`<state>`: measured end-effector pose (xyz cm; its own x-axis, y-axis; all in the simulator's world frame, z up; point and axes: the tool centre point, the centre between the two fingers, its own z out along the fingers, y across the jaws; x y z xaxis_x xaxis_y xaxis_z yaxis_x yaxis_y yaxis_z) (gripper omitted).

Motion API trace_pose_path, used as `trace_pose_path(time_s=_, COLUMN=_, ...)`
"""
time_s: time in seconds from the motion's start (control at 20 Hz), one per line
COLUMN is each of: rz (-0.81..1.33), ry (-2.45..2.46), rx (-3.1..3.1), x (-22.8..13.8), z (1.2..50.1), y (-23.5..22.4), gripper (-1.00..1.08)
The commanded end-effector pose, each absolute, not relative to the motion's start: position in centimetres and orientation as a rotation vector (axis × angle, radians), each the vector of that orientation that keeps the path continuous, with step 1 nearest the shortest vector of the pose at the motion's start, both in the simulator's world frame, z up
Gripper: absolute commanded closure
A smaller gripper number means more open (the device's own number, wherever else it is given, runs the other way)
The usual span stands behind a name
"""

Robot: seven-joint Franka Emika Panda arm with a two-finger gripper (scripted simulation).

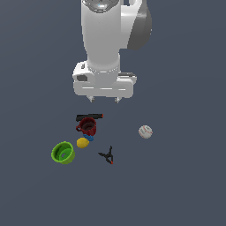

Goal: Pick up a designated object from a clutter of objects.

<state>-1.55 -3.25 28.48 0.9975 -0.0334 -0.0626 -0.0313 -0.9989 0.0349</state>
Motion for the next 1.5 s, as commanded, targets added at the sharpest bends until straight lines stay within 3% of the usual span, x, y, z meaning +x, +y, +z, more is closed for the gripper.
trace_pose_path(time_s=0.0, rz=-0.098, ry=-0.050, rx=3.106, x=-1.6, z=28.5, y=-3.3, gripper=-0.20)
trace_pose_path(time_s=0.75, rz=-0.121, ry=-0.042, rx=3.096, x=-1.3, z=28.2, y=-4.0, gripper=-0.20)
trace_pose_path(time_s=1.45, rz=-0.327, ry=0.397, rx=2.987, x=0.0, z=22.7, y=-7.4, gripper=-0.20)
